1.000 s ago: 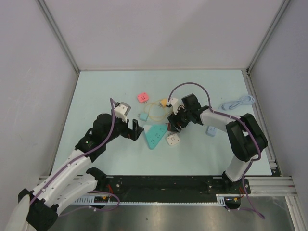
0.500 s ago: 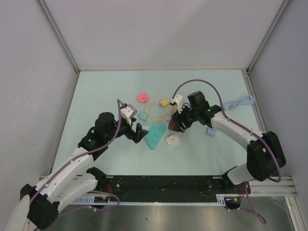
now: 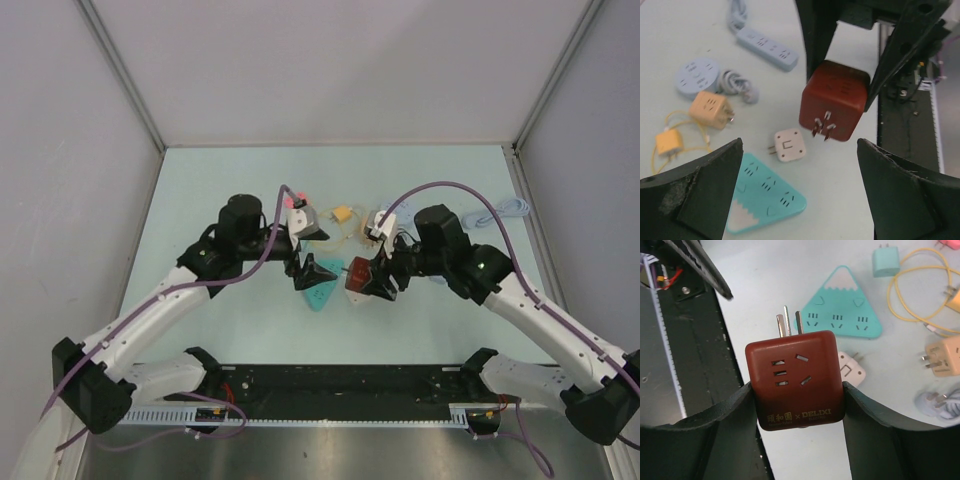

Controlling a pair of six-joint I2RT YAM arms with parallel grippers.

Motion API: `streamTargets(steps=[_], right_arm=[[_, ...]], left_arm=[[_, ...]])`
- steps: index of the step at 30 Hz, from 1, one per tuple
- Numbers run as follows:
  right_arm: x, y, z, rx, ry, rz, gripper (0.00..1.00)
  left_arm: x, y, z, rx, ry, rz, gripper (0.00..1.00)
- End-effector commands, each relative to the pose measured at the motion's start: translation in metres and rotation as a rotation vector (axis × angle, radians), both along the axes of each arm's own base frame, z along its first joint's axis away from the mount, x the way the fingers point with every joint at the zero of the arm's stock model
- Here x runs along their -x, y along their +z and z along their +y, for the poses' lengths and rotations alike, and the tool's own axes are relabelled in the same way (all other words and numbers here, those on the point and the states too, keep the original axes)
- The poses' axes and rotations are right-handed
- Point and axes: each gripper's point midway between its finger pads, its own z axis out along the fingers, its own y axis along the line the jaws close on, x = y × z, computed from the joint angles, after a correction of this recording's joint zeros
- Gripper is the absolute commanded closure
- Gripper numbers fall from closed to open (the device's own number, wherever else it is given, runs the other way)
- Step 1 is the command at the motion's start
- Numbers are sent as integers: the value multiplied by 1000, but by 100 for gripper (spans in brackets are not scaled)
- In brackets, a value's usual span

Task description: Insert the plug

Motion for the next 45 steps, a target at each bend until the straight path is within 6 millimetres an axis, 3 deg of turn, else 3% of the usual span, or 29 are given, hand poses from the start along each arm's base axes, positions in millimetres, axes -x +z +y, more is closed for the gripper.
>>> streamTargets(steps=[1,9,20,33,36,39,40,42,43,44,45], right_arm=[[15,24,4,-59,34,-13,100],[28,37,4,-98,64,-26,100],[32,45,9,-118,97,-50,100],[32,48,18,-137,126,-53,100],[31,49,19,-141,123,-59,100],[29,51,20,-148,119,-66,99],[29,51,20,-150,118,-64,94],[28,52,19,-151,108,-63,77],[27,52,18,-152,97,-56,69],[26,52,17,-154,93,-52,54],[26,53,16,-159,89,-48,48]], left_arm=[[36,17,-25,0,-265,-2,0],[59,23,-43,-16,-391,32,0],[56,16,-65,-24,-387,71,7],[60,14,-73,-34,-449,104,20],[62,11,-71,-46,-456,109,35],[64,8,-68,-62,-457,111,64],[64,9,-67,-61,-454,103,84],[61,6,-64,-63,-434,94,100],[60,6,-63,-59,-427,87,100],[57,14,-62,-33,-411,64,99],[51,10,-58,-27,-379,71,100]])
